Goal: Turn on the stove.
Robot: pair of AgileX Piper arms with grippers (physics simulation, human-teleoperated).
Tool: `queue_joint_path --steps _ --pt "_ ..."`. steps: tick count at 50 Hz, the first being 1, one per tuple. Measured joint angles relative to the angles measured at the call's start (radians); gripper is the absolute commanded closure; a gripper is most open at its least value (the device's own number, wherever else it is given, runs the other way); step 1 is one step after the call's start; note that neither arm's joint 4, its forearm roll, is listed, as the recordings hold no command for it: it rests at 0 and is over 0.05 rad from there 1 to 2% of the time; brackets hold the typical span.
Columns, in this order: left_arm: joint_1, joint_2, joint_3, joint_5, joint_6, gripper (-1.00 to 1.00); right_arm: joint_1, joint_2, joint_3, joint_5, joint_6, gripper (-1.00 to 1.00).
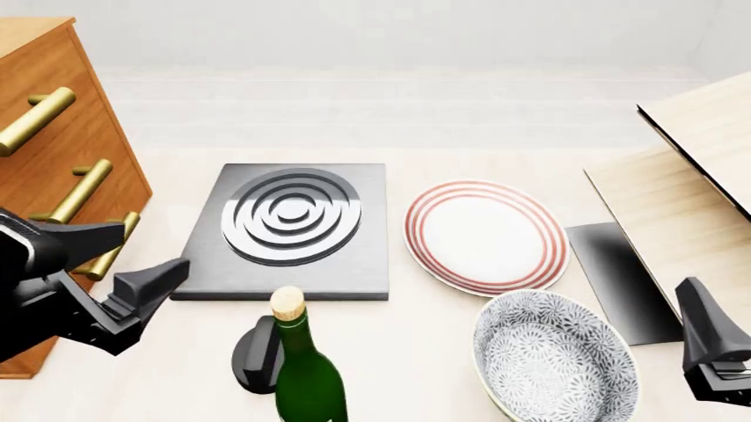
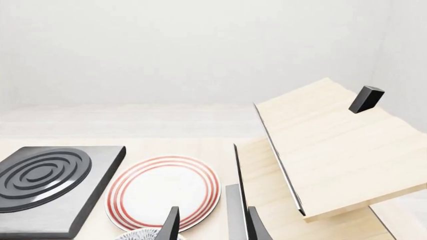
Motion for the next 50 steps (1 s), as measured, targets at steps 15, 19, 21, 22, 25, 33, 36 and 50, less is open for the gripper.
queue_joint_path --steps 15,19,21,22,25,33,36,50 --pt "-0.038 0.093 -0.078 0.085 -0.017 -1.0 0.0 -0.004 -0.002 0.006 0.0 -1.0" --pt "-0.044 0.108 -0.088 0.096 -0.011 -1.0 0.0 -0.004 -0.002 0.006 0.0 -1.0" --pt "-0.048 0.116 -0.091 0.1 -0.009 -1.0 0.0 -0.003 -0.002 0.005 0.0 -1.0" --pt "-0.051 0.12 -0.093 0.101 -0.008 -1.0 0.0 -0.003 -0.002 0.005 0.0 -1.0" --pt "-0.059 0.131 -0.095 0.103 -0.006 -1.0 0.0 -0.002 -0.002 0.003 0.0 -1.0" --pt "-0.077 0.163 -0.098 0.094 -0.009 -1.0 0.0 0.001 -0.001 0.001 0.0 -1.0" --pt "-0.087 0.177 -0.093 0.083 -0.015 -1.0 0.0 0.001 -0.002 0.001 0.0 -1.0" --pt "-0.118 0.245 -0.05 0.009 -0.041 -1.0 0.0 0.003 -0.002 -0.001 0.001 -1.0"
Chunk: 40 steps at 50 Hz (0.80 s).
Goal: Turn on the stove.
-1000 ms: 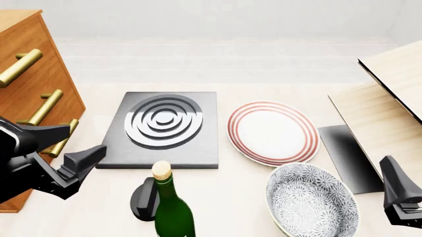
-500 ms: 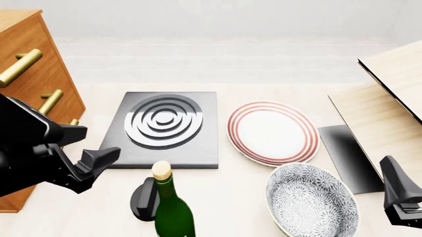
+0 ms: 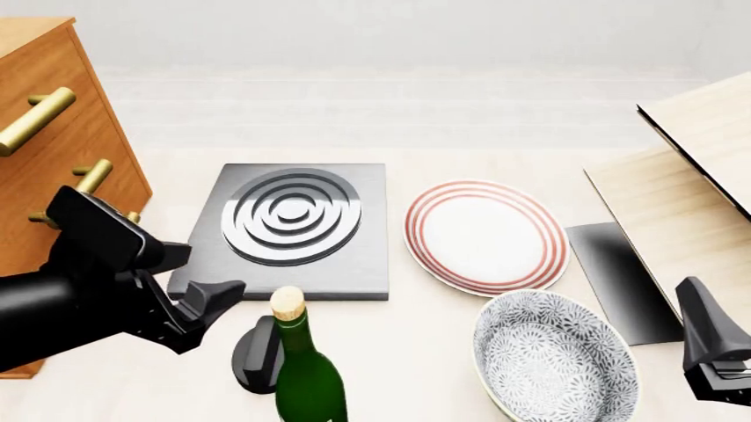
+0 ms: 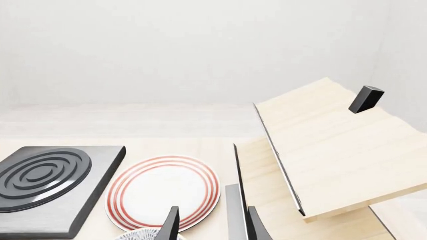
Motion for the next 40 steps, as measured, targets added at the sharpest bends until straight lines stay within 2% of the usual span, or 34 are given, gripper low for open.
queue_joint_path --steps 40 --pt "-0.025 0.213 0.096 -0.249 -0.038 -1.0 0.0 0.002 0.0 -0.002 0.0 -1.0"
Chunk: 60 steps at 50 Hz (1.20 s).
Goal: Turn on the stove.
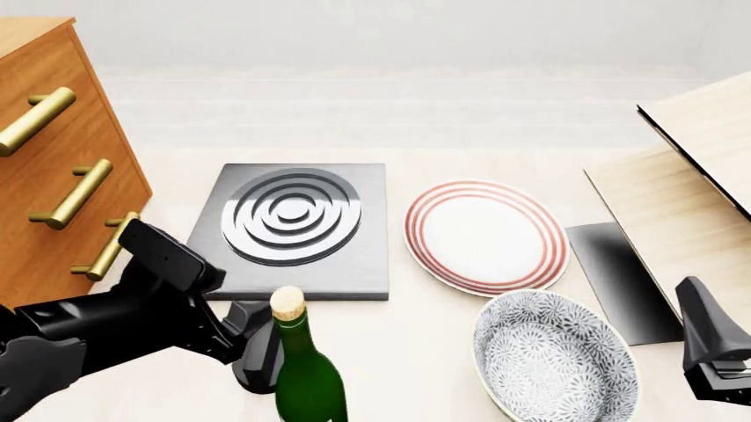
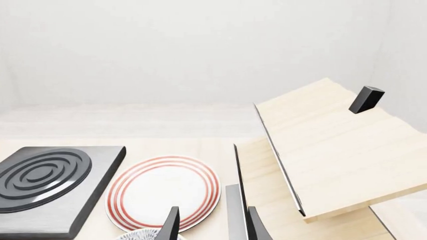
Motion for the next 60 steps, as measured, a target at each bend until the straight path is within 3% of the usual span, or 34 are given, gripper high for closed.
queue_joint_path --steps 31,60 --pt "-0.026 0.146 0.042 -0.153 -0.049 -1.0 0.0 0.0 0.0 0.0 0.0 -1.0" --pt "0.001 0.256 0.075 -0.272 -0.067 -1.0 0.0 0.0 0.0 0.0 0.0 -1.0"
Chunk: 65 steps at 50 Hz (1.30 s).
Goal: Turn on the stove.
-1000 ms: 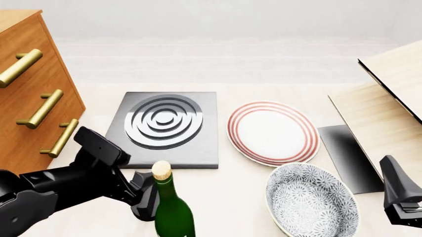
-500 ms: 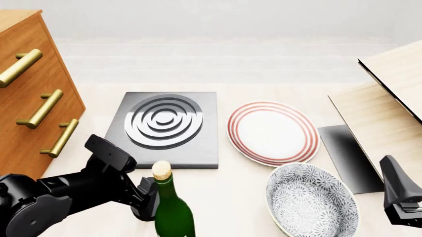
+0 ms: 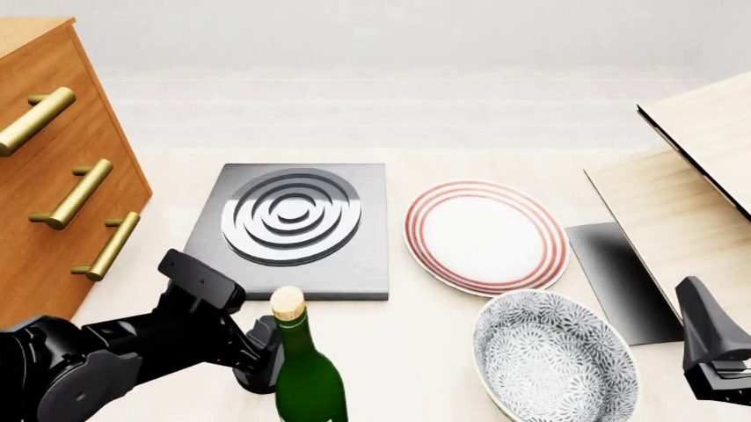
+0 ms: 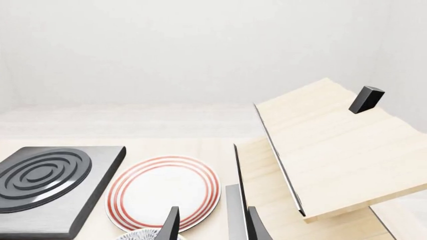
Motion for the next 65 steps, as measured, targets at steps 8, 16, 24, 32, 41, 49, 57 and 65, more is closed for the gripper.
queue_joint_path --steps 8,16,24,32,41,49,57,65 --pt "0.0 0.035 0.005 -0.032 -0.006 -1.0 0.0 0.0 0.0 0.0 0.0 -1.0" --pt "-0.001 0.076 0.011 -0.069 -0.014 -1.0 0.0 0.0 0.0 0.0 0.0 -1.0" --pt "-0.001 0.112 0.017 -0.102 -0.023 -1.0 0.0 0.0 0.0 0.0 0.0 -1.0" --pt "0.001 0.144 0.021 -0.138 -0.037 -1.0 0.0 0.0 0.0 0.0 0.0 -1.0" --pt "-0.005 0.18 0.024 -0.185 -0.067 -1.0 0.0 0.0 0.0 0.0 0.0 -1.0" --pt "-0.002 0.184 0.036 -0.213 -0.099 -1.0 0.0 0.0 0.0 0.0 0.0 -1.0" --pt "0.013 0.178 0.043 -0.226 -0.147 -1.0 0.0 0.0 0.0 0.0 0.0 -1.0" --pt "0.039 0.152 0.047 -0.213 -0.172 -1.0 0.0 0.0 0.0 0.0 0.0 -1.0"
